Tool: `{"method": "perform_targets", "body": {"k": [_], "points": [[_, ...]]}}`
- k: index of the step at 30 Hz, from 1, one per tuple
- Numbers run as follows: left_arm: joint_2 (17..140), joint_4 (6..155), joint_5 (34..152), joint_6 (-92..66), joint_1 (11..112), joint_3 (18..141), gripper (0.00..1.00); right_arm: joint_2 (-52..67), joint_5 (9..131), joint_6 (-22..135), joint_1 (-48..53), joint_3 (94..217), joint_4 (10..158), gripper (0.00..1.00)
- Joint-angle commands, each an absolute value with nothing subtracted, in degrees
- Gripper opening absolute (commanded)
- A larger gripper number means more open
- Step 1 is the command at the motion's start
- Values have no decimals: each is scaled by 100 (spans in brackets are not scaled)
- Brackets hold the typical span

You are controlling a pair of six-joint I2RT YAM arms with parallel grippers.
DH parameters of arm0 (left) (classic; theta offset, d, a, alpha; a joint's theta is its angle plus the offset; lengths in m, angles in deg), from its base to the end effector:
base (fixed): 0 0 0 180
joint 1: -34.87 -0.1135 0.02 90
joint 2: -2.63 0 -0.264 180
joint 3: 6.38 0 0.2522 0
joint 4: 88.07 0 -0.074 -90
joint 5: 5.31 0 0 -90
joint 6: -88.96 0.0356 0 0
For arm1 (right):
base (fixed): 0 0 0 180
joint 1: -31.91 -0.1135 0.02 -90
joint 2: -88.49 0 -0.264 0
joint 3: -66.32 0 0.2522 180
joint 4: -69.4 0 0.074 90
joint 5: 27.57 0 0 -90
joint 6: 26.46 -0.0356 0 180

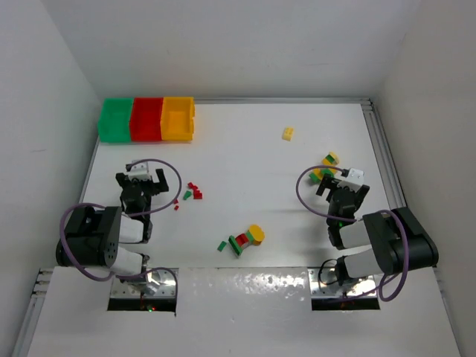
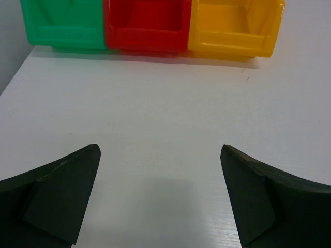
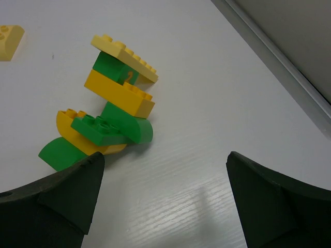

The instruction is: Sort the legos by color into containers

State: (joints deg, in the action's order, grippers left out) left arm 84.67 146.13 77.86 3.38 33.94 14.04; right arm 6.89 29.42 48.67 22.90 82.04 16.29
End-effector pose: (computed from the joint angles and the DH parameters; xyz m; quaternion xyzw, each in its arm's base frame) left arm 0.2117 0.0077 0.1389 -0.0164 0.7509 0.0755 0.6559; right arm 0.1865 0.0099 0.1215 0.2154 0.7391 -0.0934 0.6313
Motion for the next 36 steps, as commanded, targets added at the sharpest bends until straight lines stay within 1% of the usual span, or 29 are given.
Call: {"method": "perform_targets", "body": {"k": [1, 3, 5, 6, 7, 8, 9, 10, 11, 12, 14, 18, 19, 20, 21, 22, 23, 24, 25, 26, 27, 28, 29, 30, 31, 32, 33, 35, 36], "points": [[8402, 15006, 7854, 291, 3435, 1494, 100, 719, 2930, 4789, 2304, 7754, 1346, 99], [8402, 15015, 7854, 300, 3443, 1494, 100, 894, 2956, 4903, 2304, 7780, 1529, 99], [8402, 15015, 7854, 291, 3443, 1486, 100, 1131, 3324, 5105, 2295, 7911, 2046, 99], [8402, 15041, 7871, 309, 3443, 1486, 100, 1663, 3430, 5132, 2295, 8007, 2580, 99], [8367, 14911, 8037, 413, 3435, 1529, 100, 1956, 3448, 5124, 2286, 8565, 3708, 99], [8001, 14457, 8404, 501, 3443, 1799, 100, 2220, 3483, 5115, 2286, 8806, 4154, 99], [7693, 13774, 8442, 580, 3435, 2063, 100, 2675, 3570, 5289, 2295, 9069, 4576, 99], [7455, 12253, 8730, 729, 3435, 2440, 100, 2853, 3963, 5482, 2295, 9664, 5407, 99], [7287, 11603, 8942, 1044, 3435, 3192, 100, 2994, 4245, 5727, 2295, 9991, 5859, 99], [7259, 10952, 8996, 1604, 3435, 3582, 100, 3092, 4509, 6226, 2286, 10351, 6325, 99], [7163, 9504, 8805, 1846, 3435, 4477, 100, 3145, 4774, 6659, 2295, 11281, 7430, 99], [6697, 8521, 8645, 2792, 3443, 5316, 100, 2917, 4556, 7546, 2295, 12620, 8761, 99], [6627, 8207, 8688, 3005, 3435, 5466, 100, 2751, 4556, 7610, 2295, 13153, 9243, 99], [6609, 7977, 8854, 3198, 3435, 5832, 100, 2663, 4521, 7532, 2286, 13411, 9413, 99], [6652, 7679, 8960, 3287, 3443, 6045, 100, 2584, 4425, 6983, 2295, 13666, 9562, 99], [6870, 6841, 9161, 3201, 3435, 6317, 100, 2470, 4380, 6673, 2286, 14025, 9694, 99], [7046, 6284, 9337, 3070, 3435, 7007, 100, 2442, 4449, 6462, 2286, 14142, 9730, 99], [7240, 5748, 9531, 2834, 3435, 7362, 100, 2433, 5042, 6398, 2295, 14230, 9748, 97], [7442, 4673, 10029, 2797, 3435, 7722, 100, 2416, 5405, 6398, 2295, 14318, 9757, 90], [7800, 4201, 10208, 2787, 3435, 8300, 97, 2372, 5678, 6189, 2286, 14328, 9731, 79], [7926, 3935, 10314, 2700, 3435, 8454, 90, 2320, 5985, 6013, 2286, 14345, 9731, 58], [8005, 3680, 10271, 2630, 3443, 8490, 82, 2197, 5962, 5776, 2295, 14415, 9792, 49], [8006, 3608, 10262, 2847, 3452, 8395, 81, 2135, 5936, 5365, 2295, 14424, 9853, 41], [7997, 3529, 10192, 3058, 3618, 8281, 80, 2074, 6049, 5230, 2295, 14433, 9932, 42], [8015, 3397, 9879, 3182, 3750, 8001, 73, 2012, 6172, 5177, 2295, 14407, 10081, 53], [8041, 3353, 9727, 3226, 3786, 7850, 70, 1898, 6225, 5046, 2286, 14389, 10143, 60], [8067, 3282, 9587, 3209, 3804, 7701, 63, 1836, 6226, 4914, 2277, 14381, 10318, 59], [8208, 3238, 9270, 3174, 3830, 7253, 63, 1705, 6225, 4502, 2277, 14372, 10477, 56], [8339, 3255, 9069, 3096, 3865, 7034, 63, 1678, 6217, 4395, 2260, 14328, 10608, 52]]}}
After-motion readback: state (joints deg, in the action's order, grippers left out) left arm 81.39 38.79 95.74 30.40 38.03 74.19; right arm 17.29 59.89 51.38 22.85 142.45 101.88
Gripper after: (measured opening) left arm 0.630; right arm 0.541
